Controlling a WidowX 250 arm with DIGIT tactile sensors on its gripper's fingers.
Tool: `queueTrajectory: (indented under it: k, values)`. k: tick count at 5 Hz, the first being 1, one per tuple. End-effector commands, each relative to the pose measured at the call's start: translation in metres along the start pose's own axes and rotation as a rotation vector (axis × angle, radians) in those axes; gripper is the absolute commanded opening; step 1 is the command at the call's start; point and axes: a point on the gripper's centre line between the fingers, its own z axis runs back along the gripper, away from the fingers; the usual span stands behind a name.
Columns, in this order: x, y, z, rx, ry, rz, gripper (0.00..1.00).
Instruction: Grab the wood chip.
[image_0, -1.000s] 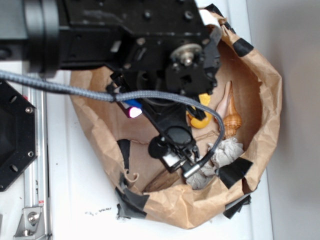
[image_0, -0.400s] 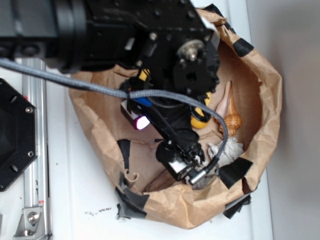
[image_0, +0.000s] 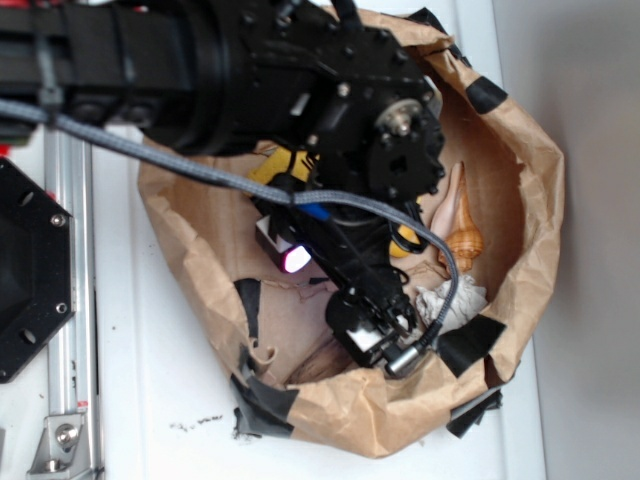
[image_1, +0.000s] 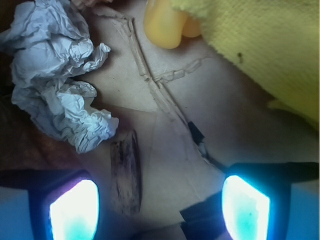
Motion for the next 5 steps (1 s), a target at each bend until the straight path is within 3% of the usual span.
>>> queueTrajectory:
  k: [1,3,5]
  values:
    - [-0.029,-0.031,-0.019,0.080,-0.071,-0.124,1.00]
    - [-0.043,-0.037,-0.040,0.098,-0.075,-0.164,1.00]
    - [-0.025,-0.023,-0.037,0.125,-0.123,-0.130,1.00]
